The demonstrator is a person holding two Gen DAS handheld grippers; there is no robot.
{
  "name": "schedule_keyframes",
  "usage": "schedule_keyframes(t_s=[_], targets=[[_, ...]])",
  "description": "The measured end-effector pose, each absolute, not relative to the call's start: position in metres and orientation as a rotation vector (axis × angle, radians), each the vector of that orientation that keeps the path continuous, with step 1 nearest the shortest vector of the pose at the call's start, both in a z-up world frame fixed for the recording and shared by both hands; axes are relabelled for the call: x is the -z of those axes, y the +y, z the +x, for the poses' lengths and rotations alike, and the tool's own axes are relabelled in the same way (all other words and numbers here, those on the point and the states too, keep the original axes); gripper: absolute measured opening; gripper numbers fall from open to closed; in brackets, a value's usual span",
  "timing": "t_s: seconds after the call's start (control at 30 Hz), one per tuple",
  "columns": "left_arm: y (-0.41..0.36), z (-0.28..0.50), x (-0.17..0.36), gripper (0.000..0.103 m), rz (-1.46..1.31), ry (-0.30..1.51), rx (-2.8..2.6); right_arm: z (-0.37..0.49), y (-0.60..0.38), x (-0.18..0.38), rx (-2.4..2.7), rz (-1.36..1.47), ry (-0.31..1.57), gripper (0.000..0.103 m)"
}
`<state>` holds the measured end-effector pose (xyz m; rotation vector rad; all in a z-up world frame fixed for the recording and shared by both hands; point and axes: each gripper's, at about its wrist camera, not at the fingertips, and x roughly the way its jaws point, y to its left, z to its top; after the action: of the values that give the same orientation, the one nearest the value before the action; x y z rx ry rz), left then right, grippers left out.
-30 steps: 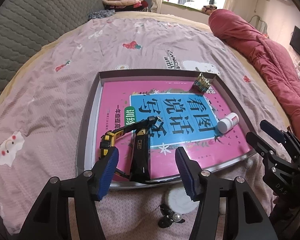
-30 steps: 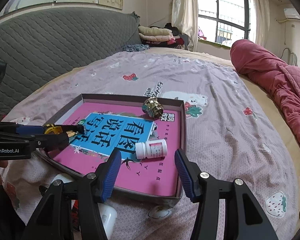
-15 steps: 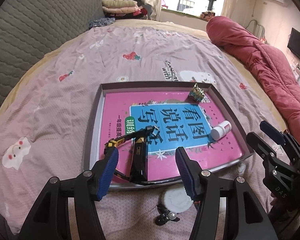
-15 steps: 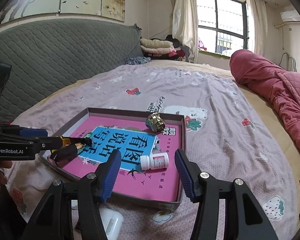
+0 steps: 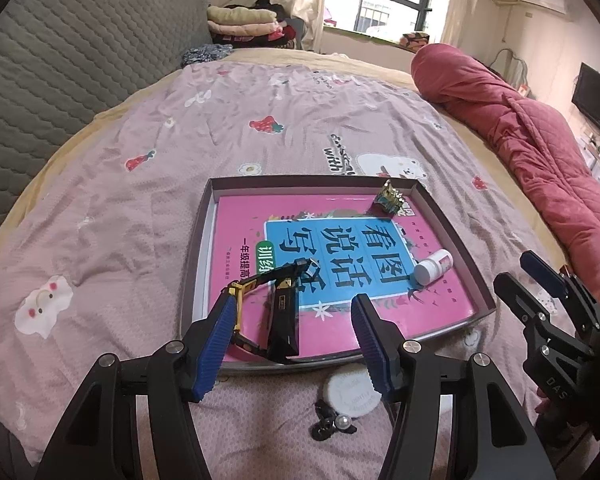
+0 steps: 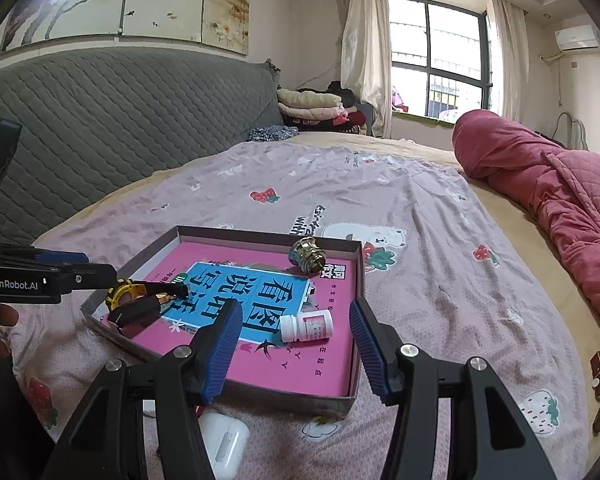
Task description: Organize rigid objects
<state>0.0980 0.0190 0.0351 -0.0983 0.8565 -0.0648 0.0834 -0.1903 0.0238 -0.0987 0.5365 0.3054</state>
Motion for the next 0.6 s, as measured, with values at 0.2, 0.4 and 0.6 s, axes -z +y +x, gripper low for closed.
schedule_keyframes(t_s=[0.2, 0.4, 0.6], targets=[[0.020, 0.092, -0.040, 0.061, -0.096, 0.852, 0.069, 0.076, -0.188, -0.026, -0.308, -0.101, 0.540, 0.055], [0.019, 0.086, -0.041, 0.061, -0.088, 0.857, 0.078, 0.068, -0.183, -0.028, -0.311, -0.108, 0.547, 0.055], [0.016, 0.079, -0.041, 0.061, -0.081, 0.860, 0.089, 0.061, -0.180, -0.028, -0.310, -0.106, 0.560, 0.055]])
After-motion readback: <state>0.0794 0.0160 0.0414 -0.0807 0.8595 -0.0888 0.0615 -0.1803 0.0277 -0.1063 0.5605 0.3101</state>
